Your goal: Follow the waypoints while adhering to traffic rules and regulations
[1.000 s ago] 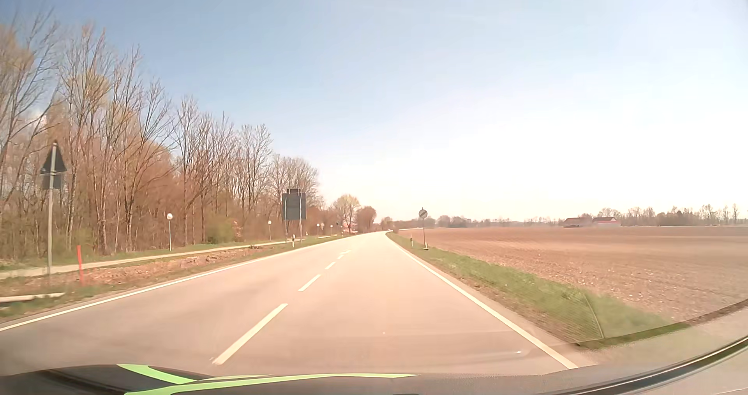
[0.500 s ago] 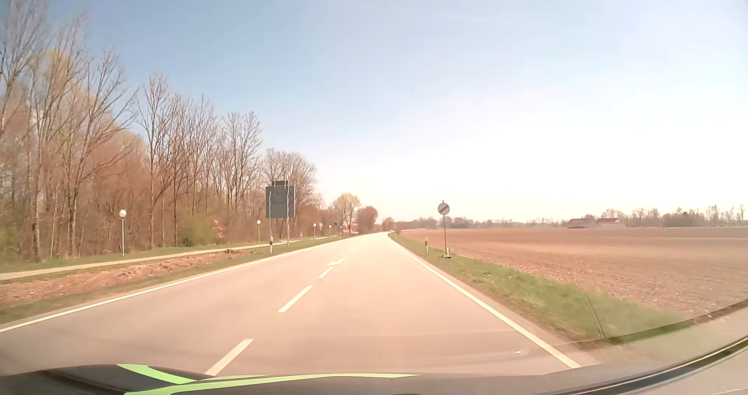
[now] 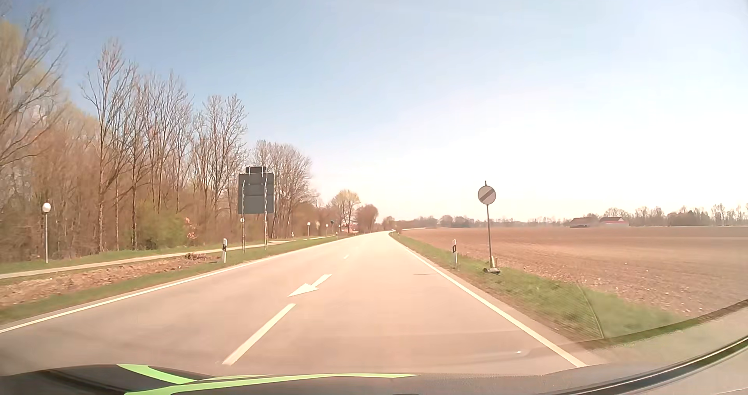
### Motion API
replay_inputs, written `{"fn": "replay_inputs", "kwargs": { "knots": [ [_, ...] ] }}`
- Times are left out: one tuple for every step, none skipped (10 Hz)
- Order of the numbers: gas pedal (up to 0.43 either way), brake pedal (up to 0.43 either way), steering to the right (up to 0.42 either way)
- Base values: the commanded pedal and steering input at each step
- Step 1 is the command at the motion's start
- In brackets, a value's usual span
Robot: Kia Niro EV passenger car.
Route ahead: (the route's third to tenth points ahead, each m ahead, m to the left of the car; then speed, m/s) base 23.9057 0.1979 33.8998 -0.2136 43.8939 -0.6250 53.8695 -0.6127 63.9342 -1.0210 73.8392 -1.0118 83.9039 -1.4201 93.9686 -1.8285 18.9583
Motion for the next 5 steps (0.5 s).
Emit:
{"fn": "replay_inputs", "kwargs": {
  "knots": [
    [0.469,0.0,-0.001],
    [0.469,0.0,-0.001],
    [0.469,0.0,-0.001],
    [0.469,0.0,0.0],
    [0.469,0.0,0.0]
  ]
}}
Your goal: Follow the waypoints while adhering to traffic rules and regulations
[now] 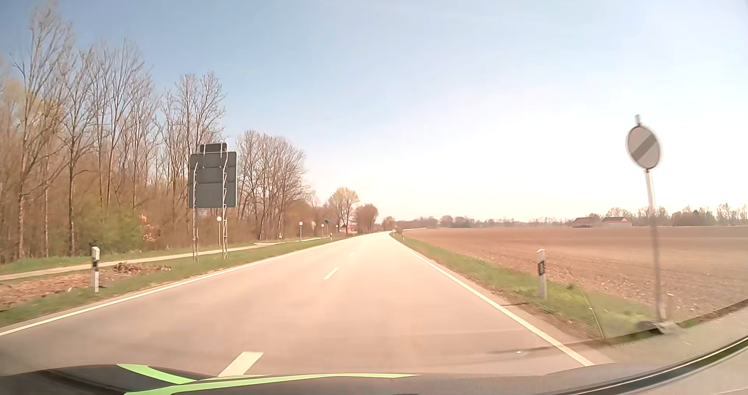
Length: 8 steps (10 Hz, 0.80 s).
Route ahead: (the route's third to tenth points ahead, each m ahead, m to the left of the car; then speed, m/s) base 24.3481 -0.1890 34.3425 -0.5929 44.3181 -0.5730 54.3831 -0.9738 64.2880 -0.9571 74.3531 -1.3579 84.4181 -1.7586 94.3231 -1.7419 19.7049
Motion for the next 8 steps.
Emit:
{"fn": "replay_inputs", "kwargs": {
  "knots": [
    [0.469,0.0,0.0],
    [0.469,0.0,0.0],
    [0.469,0.0,0.0],
    [0.469,0.0,0.0],
    [0.469,0.0,0.0],
    [0.469,0.0,0.001],
    [0.469,0.0,0.002],
    [0.469,0.0,0.002]
  ]
}}
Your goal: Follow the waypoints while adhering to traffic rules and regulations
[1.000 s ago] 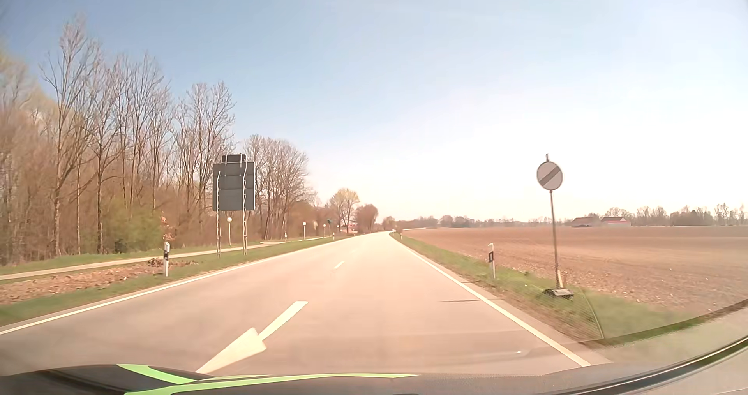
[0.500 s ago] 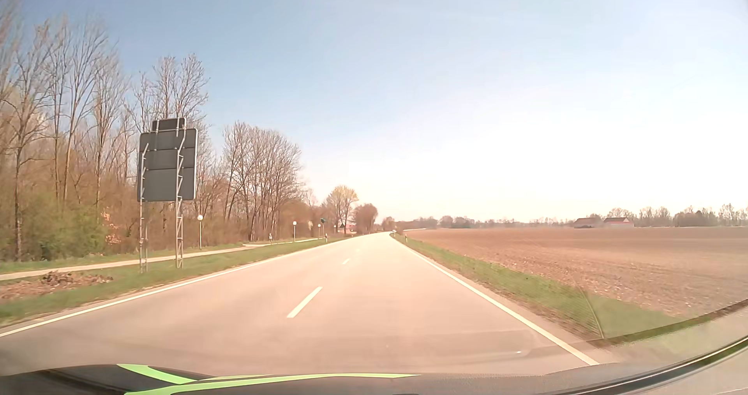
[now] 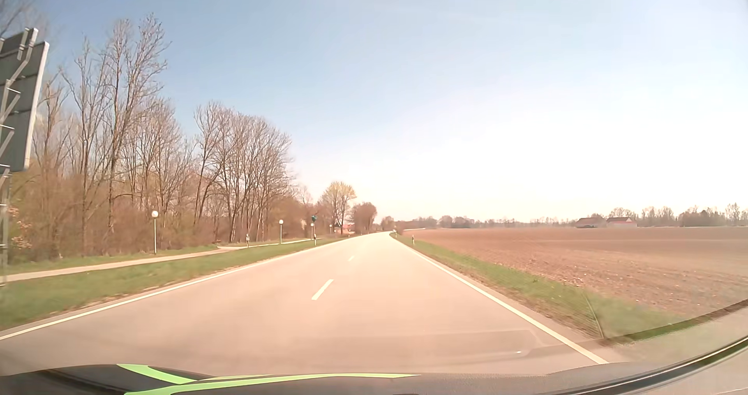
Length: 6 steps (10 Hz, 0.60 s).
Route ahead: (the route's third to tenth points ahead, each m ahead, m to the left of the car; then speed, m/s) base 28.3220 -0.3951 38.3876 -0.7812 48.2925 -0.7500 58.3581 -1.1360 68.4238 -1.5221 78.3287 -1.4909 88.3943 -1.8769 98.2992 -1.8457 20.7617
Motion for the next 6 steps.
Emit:
{"fn": "replay_inputs", "kwargs": {
  "knots": [
    [0.469,0.0,0.004],
    [0.469,0.0,0.004],
    [0.469,0.0,0.005],
    [0.48,0.0,0.004],
    [0.48,0.0,0.005],
    [0.48,0.0,0.005]
  ]
}}
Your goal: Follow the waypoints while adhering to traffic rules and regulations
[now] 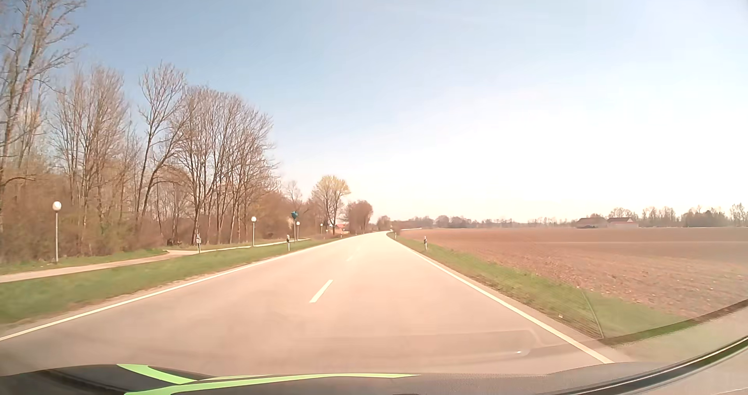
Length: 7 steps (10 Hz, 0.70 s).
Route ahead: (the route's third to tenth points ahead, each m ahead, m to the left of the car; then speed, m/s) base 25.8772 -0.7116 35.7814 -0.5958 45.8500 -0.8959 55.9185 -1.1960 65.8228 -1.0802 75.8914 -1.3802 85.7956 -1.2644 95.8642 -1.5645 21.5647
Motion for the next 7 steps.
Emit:
{"fn": "replay_inputs", "kwargs": {
  "knots": [
    [0.48,0.0,0.005],
    [0.48,0.0,0.004],
    [0.48,0.0,0.004],
    [0.48,0.0,0.004],
    [0.48,0.0,0.003],
    [0.48,0.0,0.003],
    [0.48,0.0,0.002]
  ]
}}
